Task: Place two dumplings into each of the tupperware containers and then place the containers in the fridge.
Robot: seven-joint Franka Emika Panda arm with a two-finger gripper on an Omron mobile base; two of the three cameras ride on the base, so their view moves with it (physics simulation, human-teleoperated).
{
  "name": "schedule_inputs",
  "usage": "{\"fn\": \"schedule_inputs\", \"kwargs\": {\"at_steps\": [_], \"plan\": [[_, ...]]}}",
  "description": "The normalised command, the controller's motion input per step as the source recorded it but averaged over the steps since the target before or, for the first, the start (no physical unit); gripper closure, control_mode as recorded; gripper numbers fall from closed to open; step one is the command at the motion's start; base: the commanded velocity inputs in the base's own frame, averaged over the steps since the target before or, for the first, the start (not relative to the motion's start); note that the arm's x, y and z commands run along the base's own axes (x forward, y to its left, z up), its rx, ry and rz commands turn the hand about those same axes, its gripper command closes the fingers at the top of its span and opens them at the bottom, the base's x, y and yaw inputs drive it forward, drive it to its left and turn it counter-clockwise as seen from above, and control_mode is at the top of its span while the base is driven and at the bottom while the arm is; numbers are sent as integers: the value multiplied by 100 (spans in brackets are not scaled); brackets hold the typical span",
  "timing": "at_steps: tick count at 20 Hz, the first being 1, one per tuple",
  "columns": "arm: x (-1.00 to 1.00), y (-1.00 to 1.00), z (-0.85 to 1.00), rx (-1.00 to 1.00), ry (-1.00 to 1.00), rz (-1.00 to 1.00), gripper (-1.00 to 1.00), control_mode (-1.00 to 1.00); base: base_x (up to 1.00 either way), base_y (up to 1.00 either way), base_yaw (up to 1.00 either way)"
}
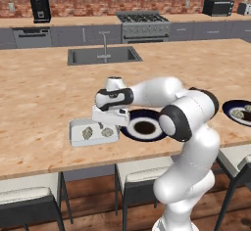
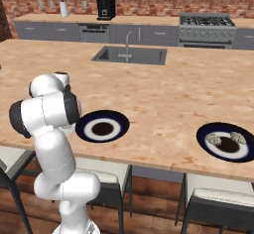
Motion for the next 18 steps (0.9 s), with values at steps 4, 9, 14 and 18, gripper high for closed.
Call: {"fn": "schedule_inputs", "kwargs": {"at_steps": [4,9,14,18], "plan": [[-5,-61,-14,2,0,-11,-100,-100,0,0,0],[38,-9,-4,0,0,-1,-100,-100,0,0,0],[36,0,-3,0,1,0,-100,-100,0,0,0],[3,0,-22,0,0,0,-100,-100,0,0,0]]}}
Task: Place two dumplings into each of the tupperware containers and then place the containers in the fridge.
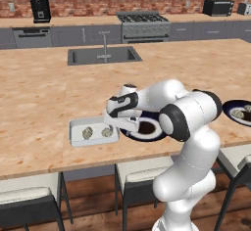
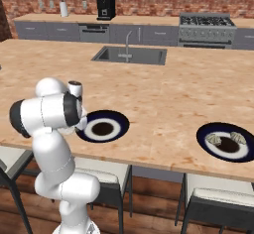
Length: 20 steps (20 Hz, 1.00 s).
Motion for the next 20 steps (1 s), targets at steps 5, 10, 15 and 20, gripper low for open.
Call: {"fn": "schedule_inputs", "kwargs": {"at_steps": [5,10,15,20], "plan": [[0,3,-30,0,0,0,-100,-100,0,0,0],[0,7,-10,0,0,0,-100,-100,0,0,0],[0,10,-6,0,0,0,-100,-100,0,0,0],[0,9,-19,0,0,0,-100,-100,0,0,0]]}}
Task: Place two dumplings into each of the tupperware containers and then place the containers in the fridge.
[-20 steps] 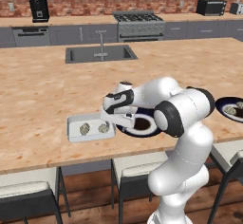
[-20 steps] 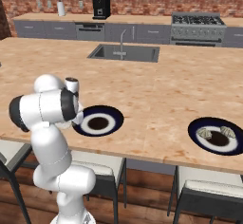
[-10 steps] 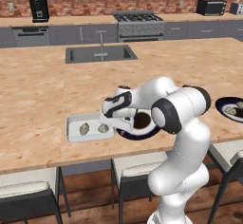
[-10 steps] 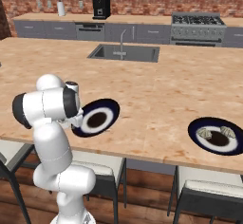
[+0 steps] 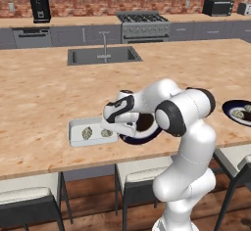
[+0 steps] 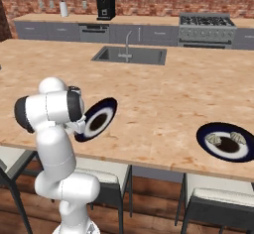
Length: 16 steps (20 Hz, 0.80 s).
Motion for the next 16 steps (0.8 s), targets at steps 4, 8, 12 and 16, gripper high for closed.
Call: {"fn": "schedule_inputs", "kwargs": {"at_steps": [4,8,12,16], "plan": [[0,9,-16,0,0,0,100,-100,0,0,0],[0,0,0,0,0,0,100,-100,0,0,0],[-4,0,0,0,0,0,100,-100,0,0,0],[-15,0,0,0,-1,0,100,-100,0,0,0]]}}
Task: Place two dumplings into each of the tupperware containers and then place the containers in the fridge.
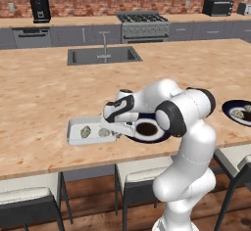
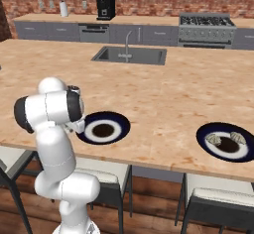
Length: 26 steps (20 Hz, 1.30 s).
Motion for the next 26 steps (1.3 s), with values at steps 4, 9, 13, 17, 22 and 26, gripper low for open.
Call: {"fn": "schedule_inputs", "kwargs": {"at_steps": [4,9,13,17,22,26], "plan": [[-39,0,63,0,-10,-4,100,-100,0,0,0],[-25,-6,99,3,-6,-15,100,-100,0,0,0],[-58,-35,99,6,-1,-27,100,-100,0,0,0],[-84,-69,85,8,1,-34,100,-100,0,0,0],[-86,-61,66,1,0,-35,100,-100,0,0,0],[-57,-63,66,0,0,-29,100,-100,0,0,0]]}}
